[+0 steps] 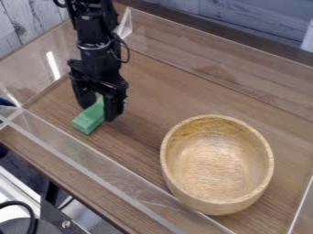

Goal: Put the green block in the brown bowl

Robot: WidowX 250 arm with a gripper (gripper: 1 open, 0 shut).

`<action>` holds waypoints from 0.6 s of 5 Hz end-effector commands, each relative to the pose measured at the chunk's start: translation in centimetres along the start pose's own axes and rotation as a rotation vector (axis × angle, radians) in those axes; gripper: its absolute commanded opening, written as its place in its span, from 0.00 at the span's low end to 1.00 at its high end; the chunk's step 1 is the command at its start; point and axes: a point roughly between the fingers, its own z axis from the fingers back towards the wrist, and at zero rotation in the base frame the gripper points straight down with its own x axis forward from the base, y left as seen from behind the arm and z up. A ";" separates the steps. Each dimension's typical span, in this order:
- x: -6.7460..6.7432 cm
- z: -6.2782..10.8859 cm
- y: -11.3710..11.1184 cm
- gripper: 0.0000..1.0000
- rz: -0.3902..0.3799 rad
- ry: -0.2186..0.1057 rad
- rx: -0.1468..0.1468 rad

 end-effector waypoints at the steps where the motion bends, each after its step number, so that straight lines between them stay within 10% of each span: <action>1: 1.0 1.0 0.8 1.00 0.019 -0.047 0.016; 3: 1.2 1.1 0.9 1.00 0.029 -0.050 0.011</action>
